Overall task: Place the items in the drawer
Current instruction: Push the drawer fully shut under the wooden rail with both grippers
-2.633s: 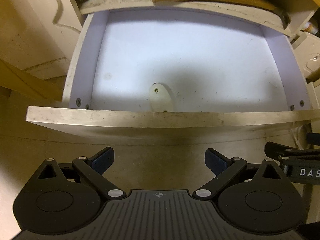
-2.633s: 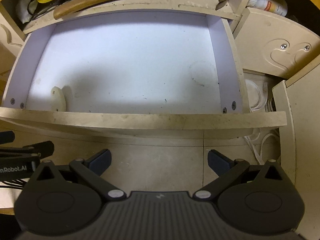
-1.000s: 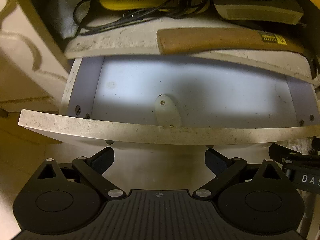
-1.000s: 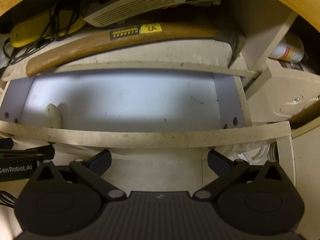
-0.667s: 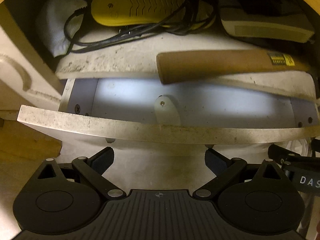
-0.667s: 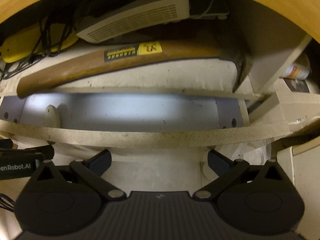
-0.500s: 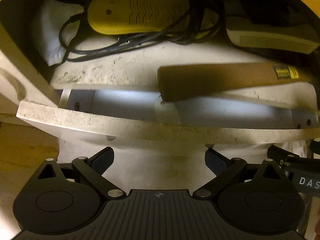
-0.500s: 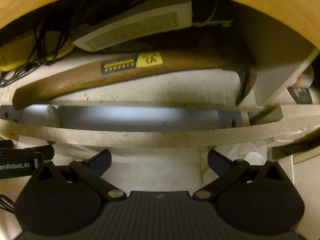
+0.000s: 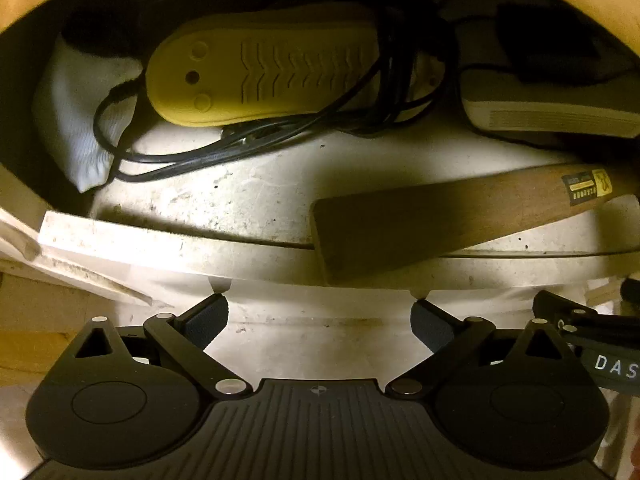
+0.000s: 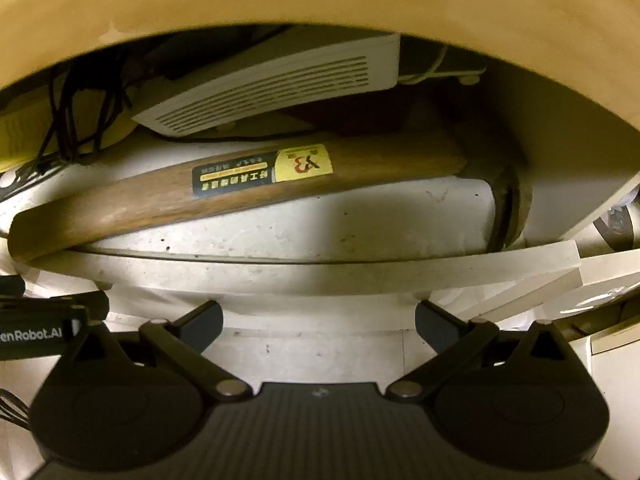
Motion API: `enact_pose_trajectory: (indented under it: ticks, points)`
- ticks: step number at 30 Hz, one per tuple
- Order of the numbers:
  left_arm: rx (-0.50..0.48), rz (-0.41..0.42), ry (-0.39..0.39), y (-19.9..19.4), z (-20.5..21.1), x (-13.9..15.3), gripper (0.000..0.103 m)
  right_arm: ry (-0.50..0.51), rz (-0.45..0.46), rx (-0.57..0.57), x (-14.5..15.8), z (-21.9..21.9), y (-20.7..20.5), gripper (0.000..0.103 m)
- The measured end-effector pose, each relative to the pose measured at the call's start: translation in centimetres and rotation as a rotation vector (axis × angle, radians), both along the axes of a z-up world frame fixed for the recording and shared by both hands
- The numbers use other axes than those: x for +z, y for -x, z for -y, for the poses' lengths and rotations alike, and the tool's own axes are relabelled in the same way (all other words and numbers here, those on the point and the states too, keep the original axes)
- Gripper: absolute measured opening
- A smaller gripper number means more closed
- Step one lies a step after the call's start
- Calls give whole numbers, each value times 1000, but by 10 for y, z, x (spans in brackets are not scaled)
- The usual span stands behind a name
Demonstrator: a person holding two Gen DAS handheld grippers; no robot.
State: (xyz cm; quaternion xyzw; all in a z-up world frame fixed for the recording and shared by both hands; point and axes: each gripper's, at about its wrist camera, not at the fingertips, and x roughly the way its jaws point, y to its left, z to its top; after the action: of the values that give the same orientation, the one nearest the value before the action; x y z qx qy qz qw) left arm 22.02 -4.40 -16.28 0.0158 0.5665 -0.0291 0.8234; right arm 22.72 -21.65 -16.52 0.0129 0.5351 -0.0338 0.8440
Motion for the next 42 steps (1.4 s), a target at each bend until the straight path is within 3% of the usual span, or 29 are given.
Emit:
enact_pose_trajectory:
  ticks: [12,23,42]
  points:
    - [-9,1,25,-1,-7,-9,101,0,3,8,2,-1,5,103]
    - [3,1,48,32,-9,-2,101,-2,-3,-11,18,-1,38,103]
    - [-1,86,46,121,-26,69,100,-22,64,20,71,-3,127,103]
